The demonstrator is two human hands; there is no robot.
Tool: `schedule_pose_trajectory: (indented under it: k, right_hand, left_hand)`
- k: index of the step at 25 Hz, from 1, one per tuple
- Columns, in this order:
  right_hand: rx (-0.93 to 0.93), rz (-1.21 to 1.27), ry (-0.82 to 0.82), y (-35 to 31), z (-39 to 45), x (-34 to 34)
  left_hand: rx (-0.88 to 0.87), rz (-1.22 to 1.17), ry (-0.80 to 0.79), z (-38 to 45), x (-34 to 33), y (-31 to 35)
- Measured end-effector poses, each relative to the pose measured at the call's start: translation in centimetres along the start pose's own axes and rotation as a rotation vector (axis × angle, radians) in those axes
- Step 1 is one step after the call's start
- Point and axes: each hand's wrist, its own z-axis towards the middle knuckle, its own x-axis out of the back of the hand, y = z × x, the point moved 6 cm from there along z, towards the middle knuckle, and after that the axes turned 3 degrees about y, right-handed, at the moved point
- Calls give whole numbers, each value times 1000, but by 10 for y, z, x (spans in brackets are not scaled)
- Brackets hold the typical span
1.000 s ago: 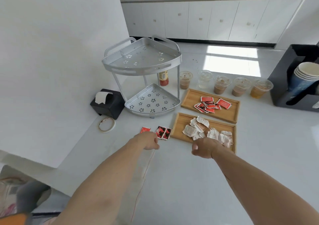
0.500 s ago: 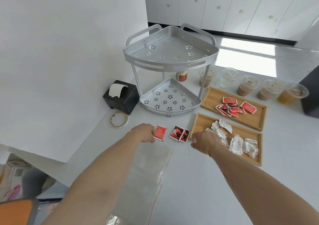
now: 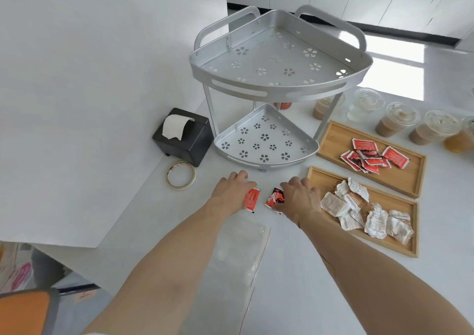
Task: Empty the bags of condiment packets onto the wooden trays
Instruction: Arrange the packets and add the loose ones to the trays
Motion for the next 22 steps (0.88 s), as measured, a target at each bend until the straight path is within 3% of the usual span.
schedule_pose_trajectory:
  k: [10, 15, 22]
  right_hand:
    - [67, 121, 189, -18, -1, 6]
    - [20, 328, 91, 12, -19, 20]
    - [-133, 269, -111, 82, -59, 7]
  left_hand:
    - [66, -190, 60, 0, 2, 1]
    - [134, -338, 4, -1, 9, 6]
    - [61, -462, -97, 18, 12, 58]
